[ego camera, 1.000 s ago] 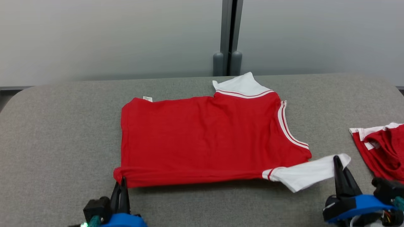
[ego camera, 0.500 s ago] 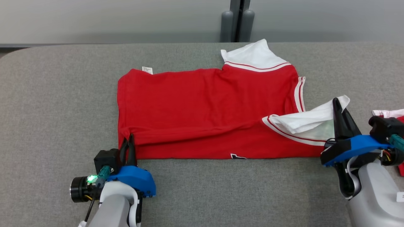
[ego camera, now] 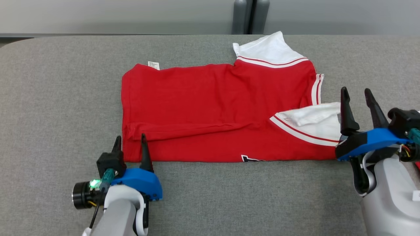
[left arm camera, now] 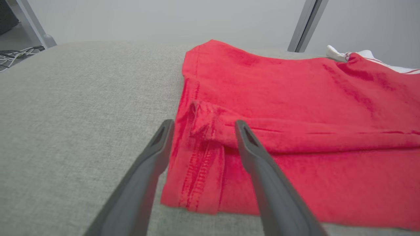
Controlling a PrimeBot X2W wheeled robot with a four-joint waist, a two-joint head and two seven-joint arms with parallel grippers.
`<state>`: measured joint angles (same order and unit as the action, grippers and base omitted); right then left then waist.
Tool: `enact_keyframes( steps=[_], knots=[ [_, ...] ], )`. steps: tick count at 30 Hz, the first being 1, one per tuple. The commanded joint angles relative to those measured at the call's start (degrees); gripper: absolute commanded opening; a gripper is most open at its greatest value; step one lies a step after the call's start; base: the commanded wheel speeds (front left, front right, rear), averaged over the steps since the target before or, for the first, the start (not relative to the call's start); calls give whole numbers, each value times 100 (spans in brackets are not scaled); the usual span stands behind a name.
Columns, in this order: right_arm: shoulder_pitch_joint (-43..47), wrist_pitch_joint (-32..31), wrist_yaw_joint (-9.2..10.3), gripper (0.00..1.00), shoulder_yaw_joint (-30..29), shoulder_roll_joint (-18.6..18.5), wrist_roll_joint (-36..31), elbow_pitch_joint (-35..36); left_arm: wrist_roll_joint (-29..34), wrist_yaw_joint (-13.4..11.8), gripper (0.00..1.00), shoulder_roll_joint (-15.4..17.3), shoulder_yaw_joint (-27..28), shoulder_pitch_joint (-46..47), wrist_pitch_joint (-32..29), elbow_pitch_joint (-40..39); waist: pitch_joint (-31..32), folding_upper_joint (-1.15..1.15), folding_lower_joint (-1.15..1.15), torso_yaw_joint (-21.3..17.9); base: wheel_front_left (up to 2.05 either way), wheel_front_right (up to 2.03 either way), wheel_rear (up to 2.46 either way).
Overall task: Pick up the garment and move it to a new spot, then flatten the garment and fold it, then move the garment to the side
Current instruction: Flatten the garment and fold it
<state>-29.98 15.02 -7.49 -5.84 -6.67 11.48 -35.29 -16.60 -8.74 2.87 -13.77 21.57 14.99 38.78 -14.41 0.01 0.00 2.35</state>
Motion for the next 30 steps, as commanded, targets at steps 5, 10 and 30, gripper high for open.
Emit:
enact_keyframes(
  steps=[5, 10, 30],
  knots=[
    [495, 18, -1, 100, -203, 84, 64, 244, -144, -57, 100, 3, -23, -343, 27, -35, 57, -1, 0, -56, 0, 0, 0],
    [894, 18, -1, 100, -144, 76, -46, 263, -169, -172, 100, 3, 138, -479, 27, 116, 73, -1, 0, -106, 0, 0, 0],
    [728, 2, -1, 17, 343, 118, -104, -1117, -377, -53, 86, -22, -372, -254, -56, 1177, -41, -1, 0, -73, 0, 0, 0]
  ],
)
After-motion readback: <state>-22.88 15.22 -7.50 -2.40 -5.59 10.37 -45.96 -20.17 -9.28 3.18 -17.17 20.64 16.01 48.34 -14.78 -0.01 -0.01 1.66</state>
